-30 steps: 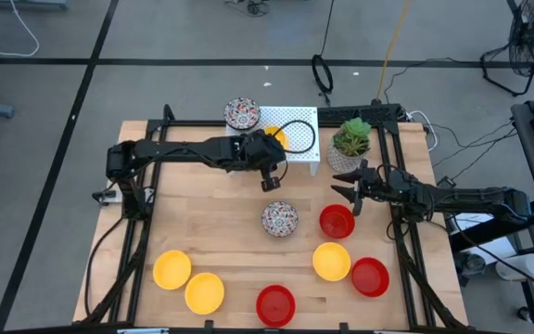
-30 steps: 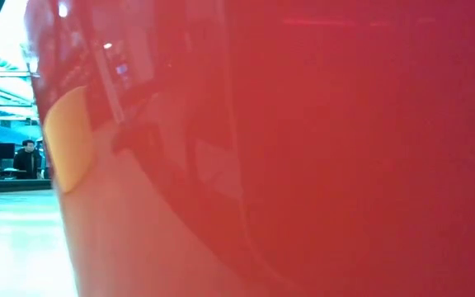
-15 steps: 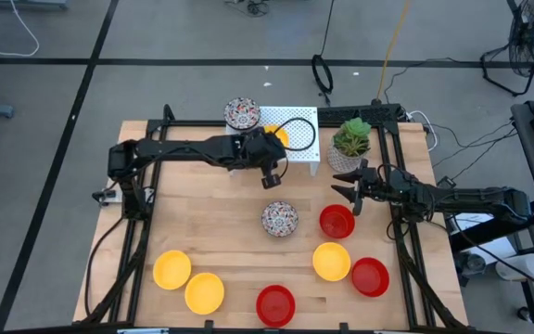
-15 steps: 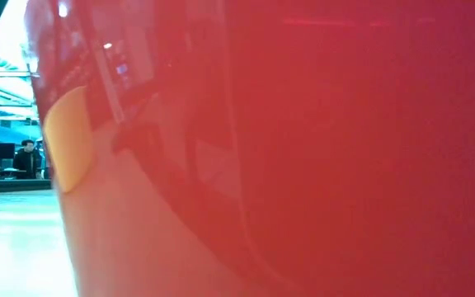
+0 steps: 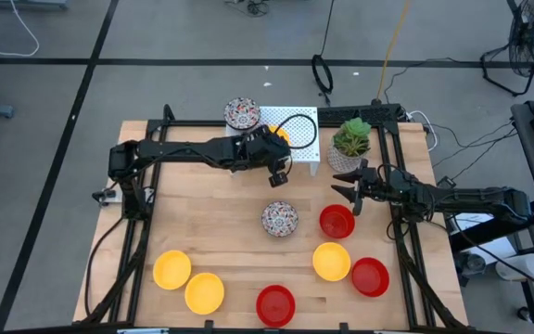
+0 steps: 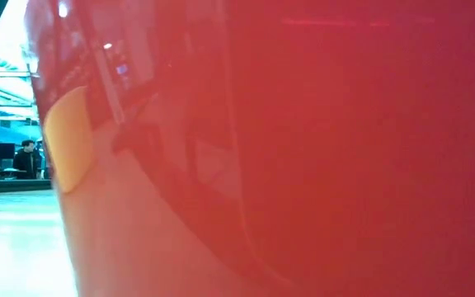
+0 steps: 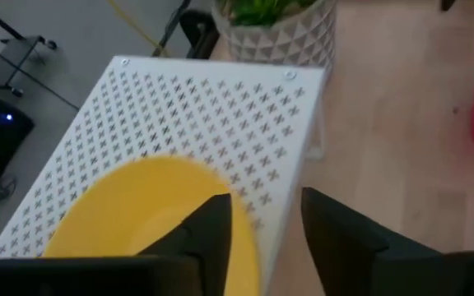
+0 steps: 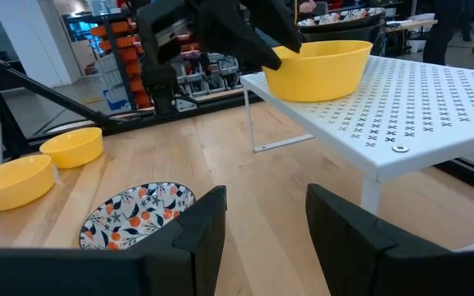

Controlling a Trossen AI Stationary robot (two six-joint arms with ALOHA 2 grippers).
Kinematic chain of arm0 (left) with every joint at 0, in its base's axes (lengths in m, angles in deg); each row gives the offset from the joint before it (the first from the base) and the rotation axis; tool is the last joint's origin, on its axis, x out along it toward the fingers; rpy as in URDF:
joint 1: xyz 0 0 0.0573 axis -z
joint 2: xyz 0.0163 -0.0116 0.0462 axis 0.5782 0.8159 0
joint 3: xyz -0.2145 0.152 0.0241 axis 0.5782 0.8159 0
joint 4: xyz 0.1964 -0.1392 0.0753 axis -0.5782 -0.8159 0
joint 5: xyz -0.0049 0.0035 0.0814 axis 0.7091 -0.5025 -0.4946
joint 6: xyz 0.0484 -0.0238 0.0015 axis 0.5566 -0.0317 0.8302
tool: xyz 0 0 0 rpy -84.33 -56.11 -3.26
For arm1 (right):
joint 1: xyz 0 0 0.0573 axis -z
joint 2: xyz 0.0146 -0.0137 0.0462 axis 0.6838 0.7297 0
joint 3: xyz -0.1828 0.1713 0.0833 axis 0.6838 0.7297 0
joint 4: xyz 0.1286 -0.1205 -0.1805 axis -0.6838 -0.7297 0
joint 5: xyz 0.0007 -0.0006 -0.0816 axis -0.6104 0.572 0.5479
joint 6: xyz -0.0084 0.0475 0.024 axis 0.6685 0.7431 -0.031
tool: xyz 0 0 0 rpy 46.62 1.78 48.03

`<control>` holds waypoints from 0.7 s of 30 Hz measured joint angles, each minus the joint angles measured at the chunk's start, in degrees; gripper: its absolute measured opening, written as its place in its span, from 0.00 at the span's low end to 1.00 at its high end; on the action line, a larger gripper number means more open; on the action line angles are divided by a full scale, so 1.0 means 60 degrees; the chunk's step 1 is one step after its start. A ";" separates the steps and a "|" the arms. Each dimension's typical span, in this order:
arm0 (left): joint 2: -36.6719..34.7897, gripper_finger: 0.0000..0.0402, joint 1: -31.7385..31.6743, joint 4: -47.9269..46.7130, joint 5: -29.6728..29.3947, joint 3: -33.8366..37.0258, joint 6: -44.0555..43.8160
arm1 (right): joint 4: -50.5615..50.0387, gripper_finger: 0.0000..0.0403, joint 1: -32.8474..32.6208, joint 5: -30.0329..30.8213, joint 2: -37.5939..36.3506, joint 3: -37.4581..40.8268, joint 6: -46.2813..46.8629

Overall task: Pick & Place Mini bowls
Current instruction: Stack the white patterned bowl on the white patterned bowl on the shelf

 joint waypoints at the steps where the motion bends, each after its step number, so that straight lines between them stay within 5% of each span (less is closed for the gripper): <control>1: 0.0000 0.40 0.0050 0.0122 0.0000 0.0000 0.0000 | 0.0000 0.39 0.0002 0.0000 0.0000 0.0000 0.0000; 15: -0.1130 0.48 0.1349 0.0370 0.0088 -0.0011 -0.1467 | -0.0117 0.39 -0.0001 0.0069 0.0002 -0.0077 0.0000; 21: -0.1173 0.47 0.2238 -0.0916 0.0629 0.0000 -0.2270 | -0.2078 0.39 -0.0001 0.0262 0.0101 -0.1242 -0.0071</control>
